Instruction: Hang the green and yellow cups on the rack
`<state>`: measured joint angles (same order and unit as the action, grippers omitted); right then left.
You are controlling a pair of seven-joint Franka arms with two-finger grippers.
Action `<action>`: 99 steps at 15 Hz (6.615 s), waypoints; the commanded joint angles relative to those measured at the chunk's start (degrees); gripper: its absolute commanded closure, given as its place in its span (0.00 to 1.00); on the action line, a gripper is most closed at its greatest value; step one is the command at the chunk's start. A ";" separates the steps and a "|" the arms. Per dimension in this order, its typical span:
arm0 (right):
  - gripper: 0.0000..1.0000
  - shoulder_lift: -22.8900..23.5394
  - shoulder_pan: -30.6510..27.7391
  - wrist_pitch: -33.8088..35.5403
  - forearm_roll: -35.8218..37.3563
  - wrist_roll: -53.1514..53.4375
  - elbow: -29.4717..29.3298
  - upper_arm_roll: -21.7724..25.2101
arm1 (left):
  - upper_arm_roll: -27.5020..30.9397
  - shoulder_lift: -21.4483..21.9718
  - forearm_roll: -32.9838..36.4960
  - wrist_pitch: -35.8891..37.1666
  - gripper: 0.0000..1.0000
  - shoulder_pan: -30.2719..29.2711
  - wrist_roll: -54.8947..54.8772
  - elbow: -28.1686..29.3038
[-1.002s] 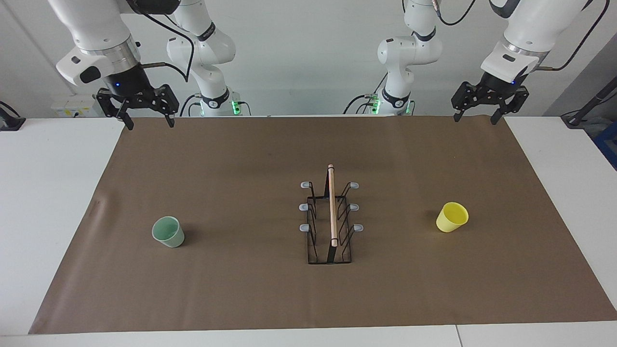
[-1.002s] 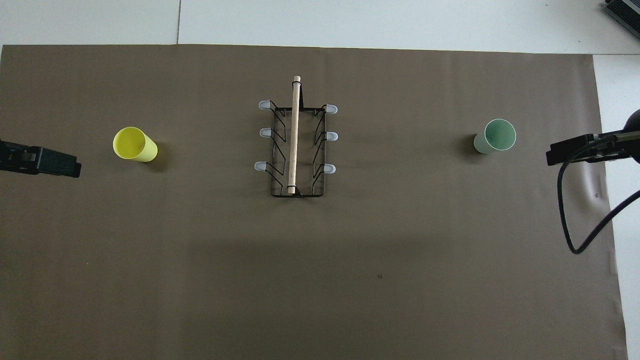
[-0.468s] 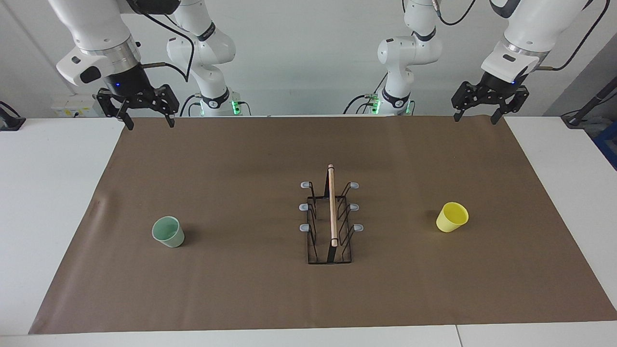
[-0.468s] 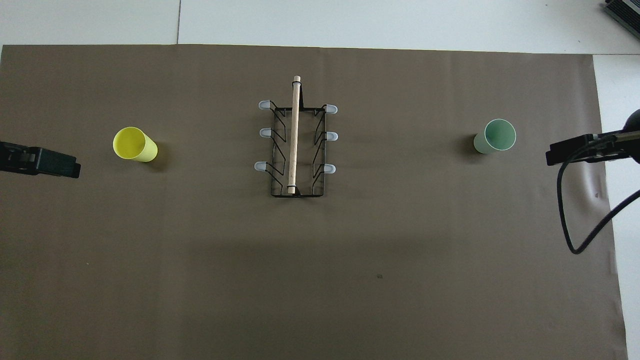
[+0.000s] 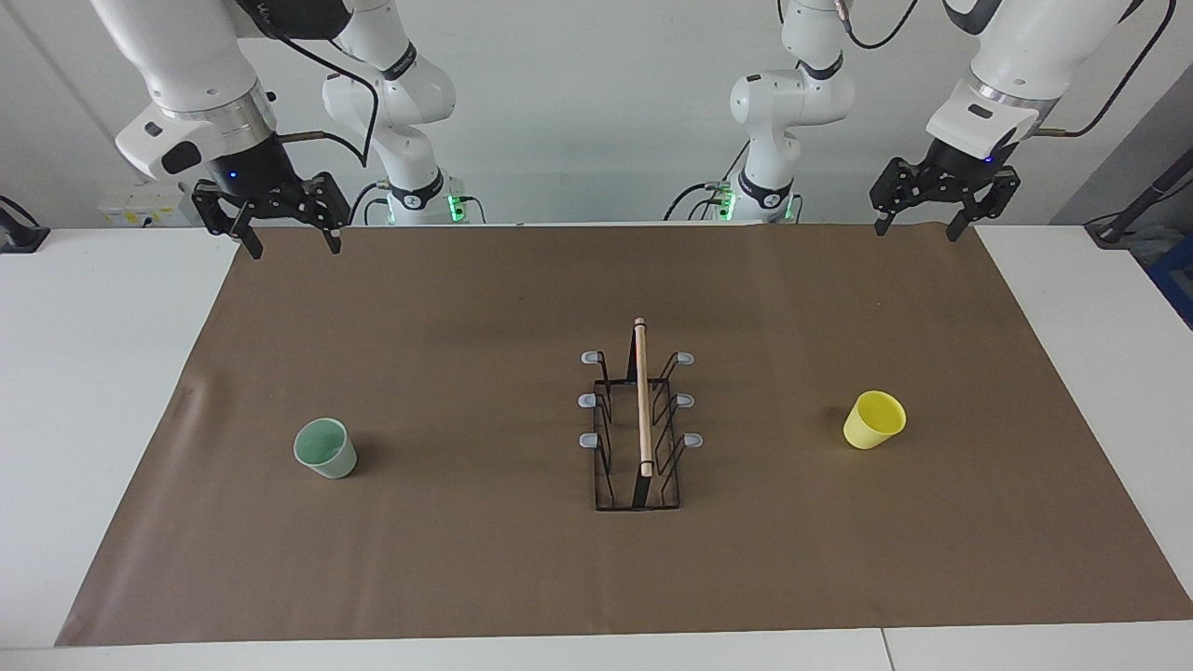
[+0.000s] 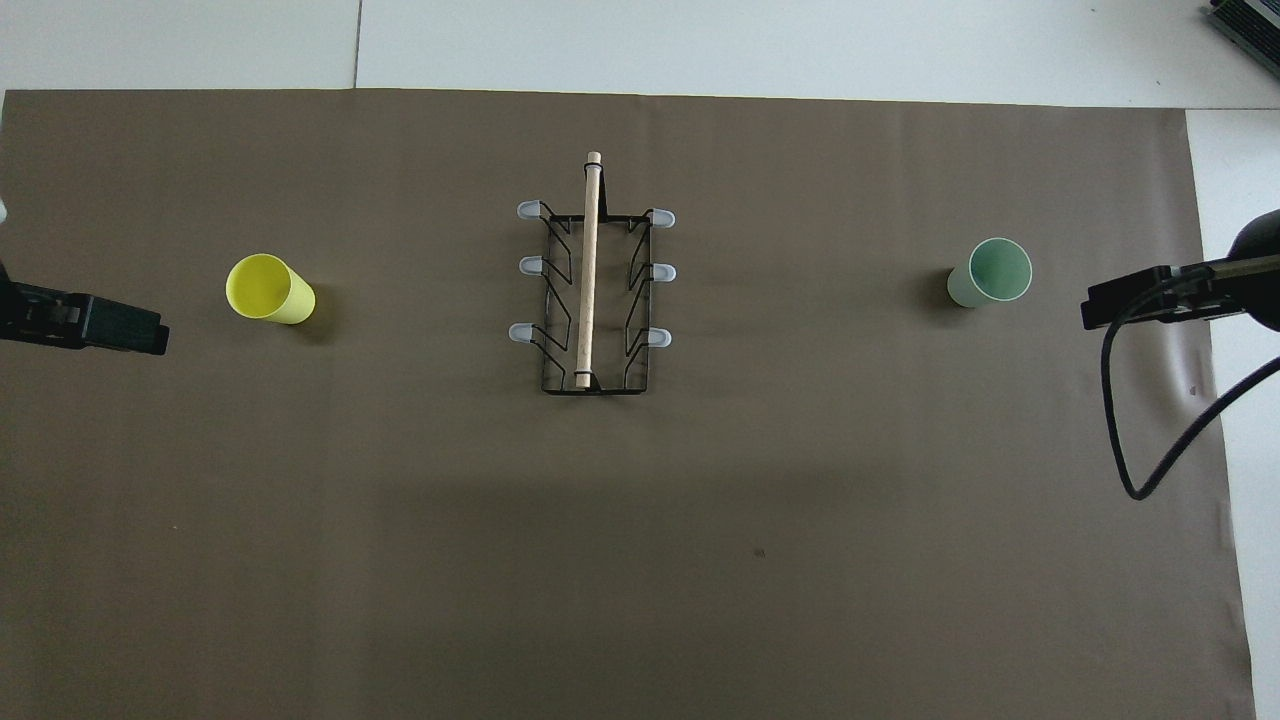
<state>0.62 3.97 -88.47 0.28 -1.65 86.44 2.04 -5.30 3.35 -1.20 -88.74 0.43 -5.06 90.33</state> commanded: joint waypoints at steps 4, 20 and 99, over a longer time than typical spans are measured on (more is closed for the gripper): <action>0.00 -0.70 -2.29 -1.09 0.60 -1.42 1.61 0.33 | 0.30 -2.28 3.20 -2.67 0.00 0.63 0.75 0.55; 0.00 -2.55 5.15 -8.47 21.66 -44.57 11.37 -0.90 | 13.04 -34.80 -21.63 4.19 0.00 -3.74 34.38 -21.07; 1.00 16.26 -4.33 -69.03 80.31 -29.63 32.21 -2.04 | 11.54 -27.87 -96.62 -31.32 0.00 -7.11 33.89 30.08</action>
<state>17.94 -0.66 -157.08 82.26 -28.60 118.19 0.04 5.85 -24.81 -95.72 -118.54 -8.14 30.51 119.41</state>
